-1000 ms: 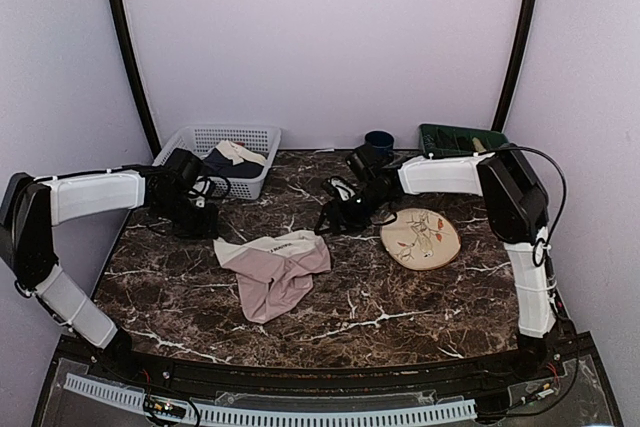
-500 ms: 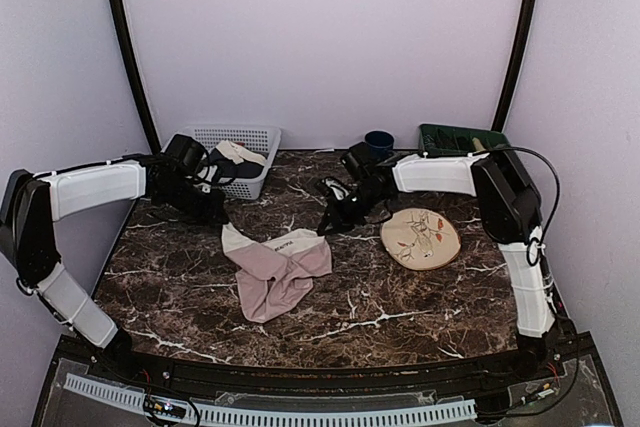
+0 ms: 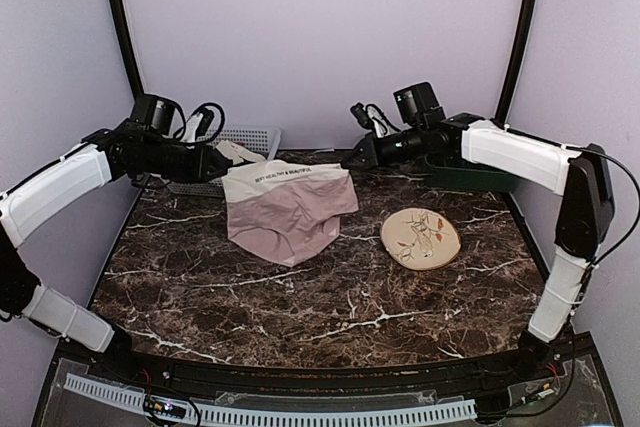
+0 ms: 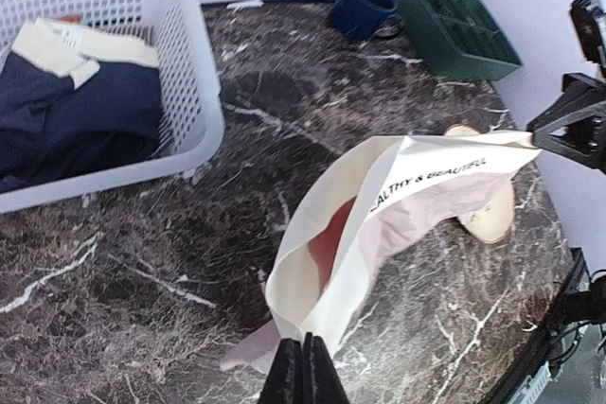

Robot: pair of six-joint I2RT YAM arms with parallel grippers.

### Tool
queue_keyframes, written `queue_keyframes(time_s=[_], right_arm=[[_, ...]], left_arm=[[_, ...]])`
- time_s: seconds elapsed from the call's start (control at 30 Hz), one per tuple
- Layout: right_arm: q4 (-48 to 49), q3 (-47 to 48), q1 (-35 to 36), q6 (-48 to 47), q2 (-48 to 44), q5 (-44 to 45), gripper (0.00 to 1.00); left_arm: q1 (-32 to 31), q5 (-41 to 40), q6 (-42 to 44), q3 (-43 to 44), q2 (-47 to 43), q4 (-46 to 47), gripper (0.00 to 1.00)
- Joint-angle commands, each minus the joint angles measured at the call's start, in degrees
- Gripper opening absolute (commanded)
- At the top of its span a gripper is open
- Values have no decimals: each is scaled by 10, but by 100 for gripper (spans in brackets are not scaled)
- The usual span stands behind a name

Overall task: Roll the underwear
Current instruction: Flatten out the underwear at the center of the board.

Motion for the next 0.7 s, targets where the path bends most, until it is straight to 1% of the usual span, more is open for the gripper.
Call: queue_keyframes(time_s=[0.0, 0.1, 0.17, 0.23, 0.3, 0.33, 0.37, 0.43, 0.47, 0.53, 0.57, 0.6, 0.63, 0.67], right_arm=[[52, -51, 4, -5, -92, 26, 0], [98, -114, 9, 18, -184, 18, 0], [126, -155, 23, 39, -235, 21, 0], [123, -173, 43, 53, -271, 36, 0], [118, -183, 57, 74, -295, 58, 0], [118, -189, 60, 84, -303, 72, 0], [115, -191, 60, 93, -307, 91, 0], [91, -180, 55, 88, -296, 165, 0], [78, -168, 48, 78, -278, 193, 0], [62, -138, 22, 67, -212, 232, 0], [58, -121, 10, 67, -170, 239, 0], [44, -93, -3, 63, -122, 233, 13], [15, -55, -14, 59, -68, 226, 31], [-33, -10, -23, 52, -19, 211, 46]], left_arm=[[2, 74, 24, 14, -101, 14, 0], [1, 139, 10, -8, -160, 40, 0], [-5, 176, 0, -11, -185, 36, 0], [-15, 185, -11, -1, -199, 23, 0], [-19, 178, -26, 8, -206, 21, 0], [-19, 167, -31, 14, -205, 22, 0], [-19, 136, -32, 20, -201, 22, 0], [-19, 68, -29, 32, -171, 24, 0], [-18, 40, -21, 36, -151, 29, 0], [-13, -12, -11, 45, -93, 39, 1], [-5, -42, -13, 51, -61, 39, 5], [6, -71, -18, 56, -24, 40, 14], [17, -92, -18, 60, 12, 36, 35], [27, -107, -10, 72, 48, 16, 47]])
